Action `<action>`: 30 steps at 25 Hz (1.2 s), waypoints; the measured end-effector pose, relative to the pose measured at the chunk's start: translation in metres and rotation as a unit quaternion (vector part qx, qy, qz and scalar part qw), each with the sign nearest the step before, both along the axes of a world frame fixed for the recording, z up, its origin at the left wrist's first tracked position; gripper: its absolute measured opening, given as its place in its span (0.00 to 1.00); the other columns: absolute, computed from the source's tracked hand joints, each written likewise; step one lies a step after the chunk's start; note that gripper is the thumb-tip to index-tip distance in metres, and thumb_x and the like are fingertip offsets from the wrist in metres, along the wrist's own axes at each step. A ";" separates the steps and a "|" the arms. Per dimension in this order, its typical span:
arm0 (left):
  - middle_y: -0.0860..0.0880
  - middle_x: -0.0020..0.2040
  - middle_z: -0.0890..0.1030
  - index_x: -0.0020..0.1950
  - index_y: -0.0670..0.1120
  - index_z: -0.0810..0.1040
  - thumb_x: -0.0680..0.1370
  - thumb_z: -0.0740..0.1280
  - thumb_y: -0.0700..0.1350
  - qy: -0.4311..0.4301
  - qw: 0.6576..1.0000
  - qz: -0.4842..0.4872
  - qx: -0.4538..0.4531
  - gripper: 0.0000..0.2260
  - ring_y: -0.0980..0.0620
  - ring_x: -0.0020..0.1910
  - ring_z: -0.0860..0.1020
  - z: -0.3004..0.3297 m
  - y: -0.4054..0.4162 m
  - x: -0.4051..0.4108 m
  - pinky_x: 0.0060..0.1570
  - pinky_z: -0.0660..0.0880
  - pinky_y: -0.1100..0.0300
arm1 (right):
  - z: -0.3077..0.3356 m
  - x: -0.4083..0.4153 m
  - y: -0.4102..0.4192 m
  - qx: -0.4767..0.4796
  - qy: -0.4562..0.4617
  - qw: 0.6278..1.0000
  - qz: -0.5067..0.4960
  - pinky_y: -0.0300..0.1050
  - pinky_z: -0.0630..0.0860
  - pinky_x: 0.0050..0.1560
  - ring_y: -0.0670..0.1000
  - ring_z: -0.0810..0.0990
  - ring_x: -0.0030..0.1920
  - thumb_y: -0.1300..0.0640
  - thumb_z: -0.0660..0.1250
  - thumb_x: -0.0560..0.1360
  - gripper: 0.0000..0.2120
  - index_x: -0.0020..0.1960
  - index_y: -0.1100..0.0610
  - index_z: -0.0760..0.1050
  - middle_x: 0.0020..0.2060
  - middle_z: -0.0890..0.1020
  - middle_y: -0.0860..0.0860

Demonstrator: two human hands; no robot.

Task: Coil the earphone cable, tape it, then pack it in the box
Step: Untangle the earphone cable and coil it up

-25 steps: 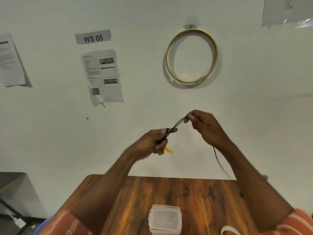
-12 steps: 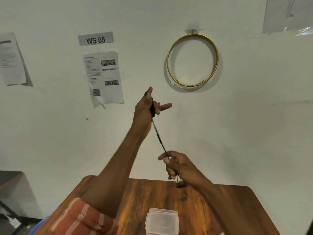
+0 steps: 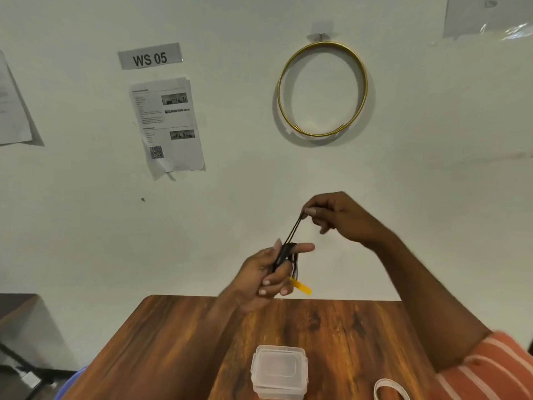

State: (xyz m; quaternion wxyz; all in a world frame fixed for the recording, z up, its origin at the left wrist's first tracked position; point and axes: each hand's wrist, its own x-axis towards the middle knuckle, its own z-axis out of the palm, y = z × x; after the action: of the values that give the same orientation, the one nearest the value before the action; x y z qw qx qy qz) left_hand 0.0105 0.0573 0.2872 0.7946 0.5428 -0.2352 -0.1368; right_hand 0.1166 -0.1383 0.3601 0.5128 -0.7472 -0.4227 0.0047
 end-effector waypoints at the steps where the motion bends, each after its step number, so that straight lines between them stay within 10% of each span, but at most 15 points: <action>1: 0.51 0.22 0.60 0.71 0.36 0.70 0.84 0.49 0.52 0.006 0.997 -0.023 -0.071 0.25 0.56 0.17 0.58 0.001 -0.007 -0.003 0.29 0.69 0.62 | -0.011 0.002 0.007 0.037 0.040 0.998 0.012 0.39 0.75 0.35 0.47 0.70 0.30 0.59 0.64 0.81 0.09 0.47 0.57 0.82 0.29 0.71 0.53; 5: 0.51 0.22 0.57 0.68 0.34 0.72 0.84 0.50 0.54 0.002 0.974 0.051 -0.220 0.27 0.57 0.16 0.60 0.019 -0.020 0.003 0.29 0.71 0.64 | -0.083 -0.016 0.044 0.145 0.198 0.969 0.002 0.41 0.76 0.31 0.50 0.71 0.30 0.57 0.63 0.79 0.08 0.47 0.60 0.79 0.26 0.73 0.51; 10: 0.53 0.21 0.59 0.63 0.35 0.78 0.83 0.55 0.54 0.049 0.970 0.133 -0.199 0.25 0.58 0.17 0.55 0.023 -0.005 0.017 0.23 0.67 0.64 | -0.121 -0.051 0.059 0.234 0.370 0.898 0.038 0.46 0.79 0.36 0.49 0.75 0.35 0.58 0.60 0.82 0.12 0.52 0.55 0.83 0.34 0.77 0.52; 14: 0.52 0.20 0.62 0.58 0.37 0.81 0.83 0.54 0.51 0.074 0.967 0.119 -0.211 0.22 0.58 0.14 0.58 0.009 0.004 0.018 0.21 0.69 0.64 | -0.104 -0.062 0.057 0.266 0.489 0.822 0.120 0.49 0.78 0.42 0.50 0.76 0.36 0.40 0.61 0.77 0.22 0.55 0.59 0.79 0.36 0.77 0.53; 30: 0.52 0.26 0.59 0.41 0.43 0.71 0.81 0.62 0.48 0.138 0.973 -0.023 -0.186 0.12 0.56 0.17 0.56 -0.013 0.020 0.008 0.19 0.61 0.65 | -0.114 -0.083 0.067 0.173 0.468 0.866 0.005 0.46 0.75 0.42 0.49 0.78 0.38 0.38 0.62 0.76 0.20 0.52 0.54 0.81 0.38 0.81 0.51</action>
State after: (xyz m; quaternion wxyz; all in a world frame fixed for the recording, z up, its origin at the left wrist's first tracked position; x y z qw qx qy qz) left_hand 0.0184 0.0773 0.2745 0.9030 0.3557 -0.1572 -0.1829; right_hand 0.0339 -0.0716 0.2462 0.7717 -0.5540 -0.1309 0.2836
